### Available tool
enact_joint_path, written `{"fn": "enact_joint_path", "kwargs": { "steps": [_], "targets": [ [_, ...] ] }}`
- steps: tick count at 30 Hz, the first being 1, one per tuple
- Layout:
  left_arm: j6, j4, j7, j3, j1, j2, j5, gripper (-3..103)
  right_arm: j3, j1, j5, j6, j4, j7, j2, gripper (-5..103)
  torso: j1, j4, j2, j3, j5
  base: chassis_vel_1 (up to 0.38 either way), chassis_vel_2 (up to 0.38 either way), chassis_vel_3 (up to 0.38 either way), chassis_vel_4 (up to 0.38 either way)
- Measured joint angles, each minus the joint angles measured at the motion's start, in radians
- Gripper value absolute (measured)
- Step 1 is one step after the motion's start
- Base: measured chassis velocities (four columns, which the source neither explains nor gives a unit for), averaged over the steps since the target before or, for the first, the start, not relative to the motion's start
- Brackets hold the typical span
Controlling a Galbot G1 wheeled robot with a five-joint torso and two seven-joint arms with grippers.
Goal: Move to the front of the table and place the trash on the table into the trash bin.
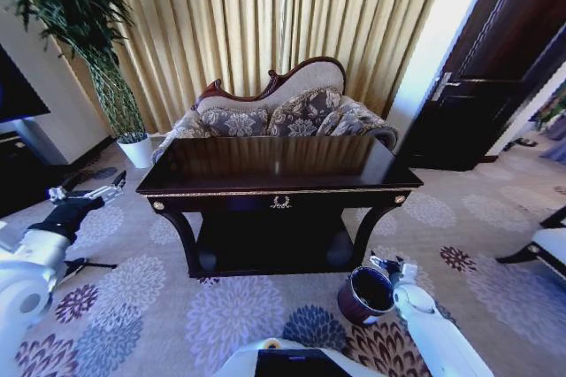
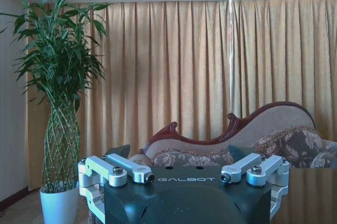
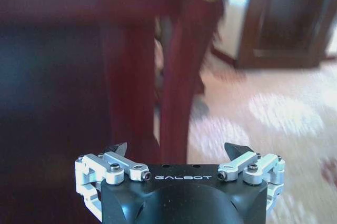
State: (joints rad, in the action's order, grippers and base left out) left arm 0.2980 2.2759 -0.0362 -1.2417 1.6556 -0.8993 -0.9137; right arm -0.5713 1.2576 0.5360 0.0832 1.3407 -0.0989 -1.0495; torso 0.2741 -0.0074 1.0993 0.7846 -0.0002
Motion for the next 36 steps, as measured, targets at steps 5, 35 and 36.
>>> {"fn": "enact_joint_path", "kwargs": {
  "steps": [5,35,36],
  "targets": [
    [-0.004,-0.010,0.000,0.003,-0.002,-0.009,0.000,100,-0.059,0.062,-0.002,0.019,0.296,0.001,0.026,100,0.000,0.0003,0.000,0.000,-0.0003,0.000,0.000,0.000,0.000],
    [0.025,0.017,-0.032,0.003,-0.013,-0.022,-0.014,100,-0.138,0.113,0.172,0.287,0.943,-0.065,0.147,100,0.000,0.0000,0.000,0.000,0.0000,0.000,0.000,0.000,0.000],
    [0.025,0.017,-0.032,0.003,-0.013,-0.022,-0.014,100,-0.138,0.113,0.172,0.287,0.943,-0.065,0.147,100,0.000,0.0000,0.000,0.000,0.0000,0.000,0.000,0.000,0.000]
  ]
}}
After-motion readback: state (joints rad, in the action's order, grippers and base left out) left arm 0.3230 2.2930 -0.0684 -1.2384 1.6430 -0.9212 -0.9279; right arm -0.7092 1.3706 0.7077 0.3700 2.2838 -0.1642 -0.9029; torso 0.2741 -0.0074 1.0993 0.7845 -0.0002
